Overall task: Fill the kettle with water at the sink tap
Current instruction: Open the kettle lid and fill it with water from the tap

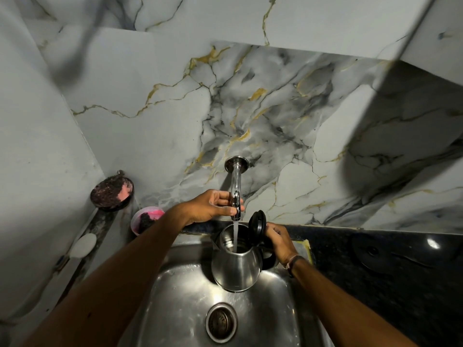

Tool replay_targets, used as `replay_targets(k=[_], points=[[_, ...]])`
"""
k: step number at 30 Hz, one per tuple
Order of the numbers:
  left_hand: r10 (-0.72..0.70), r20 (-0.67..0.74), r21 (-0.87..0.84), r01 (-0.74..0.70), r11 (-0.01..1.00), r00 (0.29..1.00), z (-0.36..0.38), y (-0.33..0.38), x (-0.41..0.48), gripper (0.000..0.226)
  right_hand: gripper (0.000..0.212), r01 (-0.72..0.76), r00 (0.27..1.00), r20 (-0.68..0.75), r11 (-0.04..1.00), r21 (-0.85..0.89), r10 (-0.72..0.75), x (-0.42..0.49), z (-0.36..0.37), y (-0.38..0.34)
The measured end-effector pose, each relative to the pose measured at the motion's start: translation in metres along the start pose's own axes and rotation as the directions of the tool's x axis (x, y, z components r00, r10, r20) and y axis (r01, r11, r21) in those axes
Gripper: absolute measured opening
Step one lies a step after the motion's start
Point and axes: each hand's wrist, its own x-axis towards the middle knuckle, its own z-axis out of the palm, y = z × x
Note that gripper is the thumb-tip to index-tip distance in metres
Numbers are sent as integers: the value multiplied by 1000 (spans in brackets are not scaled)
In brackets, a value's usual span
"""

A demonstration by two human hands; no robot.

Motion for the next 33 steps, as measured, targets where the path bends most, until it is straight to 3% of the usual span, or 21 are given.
replay_targets(k=[7,15,26,30,33], points=[[2,-5,6,-2,1000,1000,1,2,-1,35,53,-4,1000,-1,1000,8,4,1,0,4],[-1,-8,16,1,1000,1000,2,3,-3,34,71,4,1000,16,1000,16,-4,1,0,8],[5,-14,28,-5,1000,1000,1,3,-4,33,72,18,1000,12,1000,-10,-18,2,0,10],[11,-111,73,-3,997,994,10,2,-8,33,70,13,1000,-3,1000,-12,-13,2,0,11],[12,-291,175,41,984,957,24,1,-9,30,67,21,1000,19,1000,-21,-21,3,0,13]])
